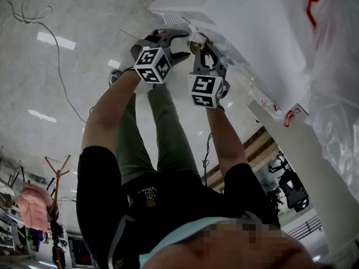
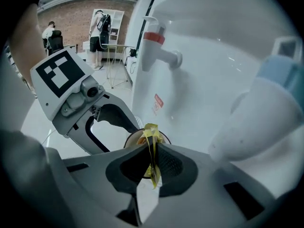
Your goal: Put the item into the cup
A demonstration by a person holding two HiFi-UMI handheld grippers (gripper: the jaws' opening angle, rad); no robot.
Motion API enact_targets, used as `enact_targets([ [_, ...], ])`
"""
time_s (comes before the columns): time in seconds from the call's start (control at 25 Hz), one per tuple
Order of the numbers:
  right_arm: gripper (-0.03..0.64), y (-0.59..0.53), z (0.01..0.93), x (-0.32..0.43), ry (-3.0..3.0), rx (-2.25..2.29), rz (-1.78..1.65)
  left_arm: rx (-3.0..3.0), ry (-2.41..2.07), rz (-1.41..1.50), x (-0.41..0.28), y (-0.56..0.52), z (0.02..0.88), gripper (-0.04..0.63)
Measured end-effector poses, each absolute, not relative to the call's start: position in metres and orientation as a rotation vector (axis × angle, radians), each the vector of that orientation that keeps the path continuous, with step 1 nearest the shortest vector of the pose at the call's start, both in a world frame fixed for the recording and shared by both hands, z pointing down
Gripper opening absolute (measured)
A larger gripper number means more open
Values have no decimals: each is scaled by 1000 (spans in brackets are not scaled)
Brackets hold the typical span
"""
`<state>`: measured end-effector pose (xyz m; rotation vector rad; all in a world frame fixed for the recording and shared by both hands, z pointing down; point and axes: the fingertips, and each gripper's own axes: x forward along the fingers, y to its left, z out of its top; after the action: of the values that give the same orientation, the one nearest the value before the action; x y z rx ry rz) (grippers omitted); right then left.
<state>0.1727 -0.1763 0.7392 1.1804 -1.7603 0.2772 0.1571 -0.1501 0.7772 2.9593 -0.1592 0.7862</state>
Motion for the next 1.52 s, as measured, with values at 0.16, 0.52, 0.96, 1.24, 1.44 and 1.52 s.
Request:
enact_targets([
  [0.16,64,-177,745,175,-1766,1170,276,2952,-177,775,153,-153,777,282],
  [0.52,64,-177,747,174,-1817,1234,364,2945,-179,771,150,-149,776,282],
  [0.96,81,-168,720,184,-1850,1413,435,2932,-192,784,135,-143,771,282],
  [1.24,86,-158,699,187,-1831,1506,388,2934,-194,786,126,-136,759,282],
  [1.44,64,-158,708,188,-1816,1485,386,2934,-192,794,121,-129,752,282],
  [1.52,58,-161,710,188,-1817,1479,380,2931,-199,796,117,-127,752,282],
])
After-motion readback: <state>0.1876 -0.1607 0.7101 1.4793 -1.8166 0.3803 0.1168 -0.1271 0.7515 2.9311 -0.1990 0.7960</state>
